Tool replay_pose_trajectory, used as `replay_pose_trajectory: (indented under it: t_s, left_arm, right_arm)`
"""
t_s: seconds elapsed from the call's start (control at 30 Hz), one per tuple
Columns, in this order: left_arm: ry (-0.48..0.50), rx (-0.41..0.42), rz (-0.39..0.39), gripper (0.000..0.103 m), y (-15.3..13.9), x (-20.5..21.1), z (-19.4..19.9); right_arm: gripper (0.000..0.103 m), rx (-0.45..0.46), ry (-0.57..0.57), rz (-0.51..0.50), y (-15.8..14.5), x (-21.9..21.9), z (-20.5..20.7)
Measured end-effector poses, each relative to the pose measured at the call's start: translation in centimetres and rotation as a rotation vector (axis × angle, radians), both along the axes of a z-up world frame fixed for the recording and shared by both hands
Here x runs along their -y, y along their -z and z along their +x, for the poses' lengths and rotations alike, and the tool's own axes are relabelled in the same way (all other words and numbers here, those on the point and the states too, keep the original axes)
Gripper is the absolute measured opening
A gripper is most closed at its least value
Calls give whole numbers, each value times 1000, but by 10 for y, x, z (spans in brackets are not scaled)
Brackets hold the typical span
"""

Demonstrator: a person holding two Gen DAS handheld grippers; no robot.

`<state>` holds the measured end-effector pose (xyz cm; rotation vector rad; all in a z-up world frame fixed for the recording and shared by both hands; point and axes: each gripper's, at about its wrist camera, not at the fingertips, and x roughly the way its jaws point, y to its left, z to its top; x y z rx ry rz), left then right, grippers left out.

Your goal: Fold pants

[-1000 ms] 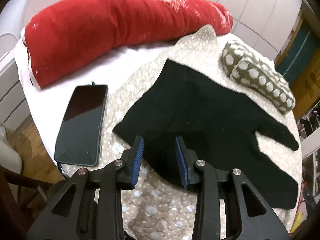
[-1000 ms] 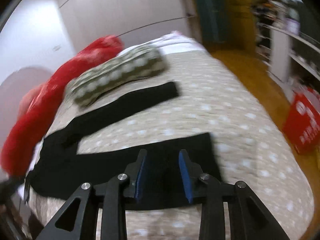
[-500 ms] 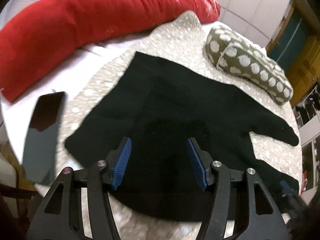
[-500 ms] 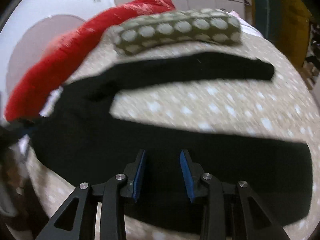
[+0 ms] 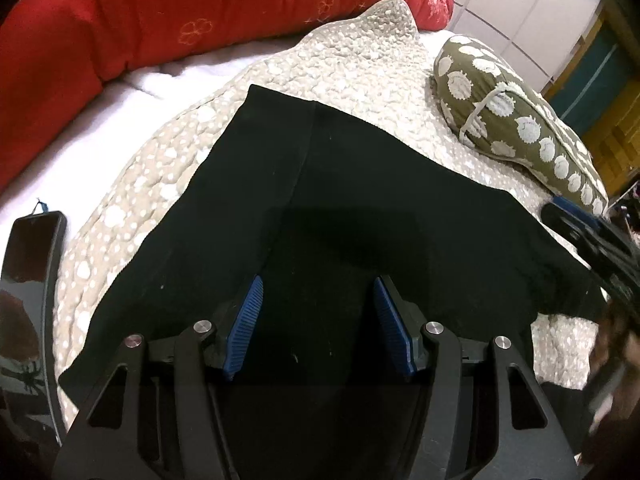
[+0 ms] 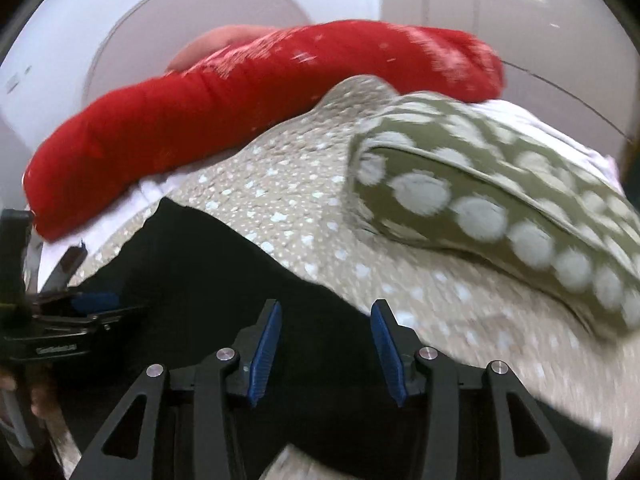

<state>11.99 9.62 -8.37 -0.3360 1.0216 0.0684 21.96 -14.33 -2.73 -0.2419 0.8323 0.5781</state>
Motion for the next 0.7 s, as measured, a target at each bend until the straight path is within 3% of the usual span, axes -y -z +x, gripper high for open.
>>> replay_pose_trajectory:
  t_s: [0.13,0.27,0.3,0.37,0.4,0.47,0.63,0.7]
  left_arm:
    - [19,23,18,61,2,2,0]
    - [17,34,21,63,4,0,3]
    - [14,35,17,63,4,0,3]
    - [12,39,11,63,4,-2,3]
    - [11,41,10,63,3,-2,2]
    - [-10,47,19,63,-3,-8,-4]
    - [-166,135,86,63,-34,-46,-35]
    - [-228,170,50,63,-49,-69,-51]
  right_arm:
    - [48,-53,-118,-101,22,-21,19]
    - [47,-92,-153,-140,42,-30,30]
    - [45,-91,-150,-130,43,-30,31]
    - [21,-69,-138,-113,41,-29,26]
    - [16,-52,-129,-123,40,-31,22]
    - [9,10,-101,-153,32,-33,8]
    - [1,131,-48,-100,-12,-20,-59]
    - [1,167,-48,-61,-27,-17,-97]
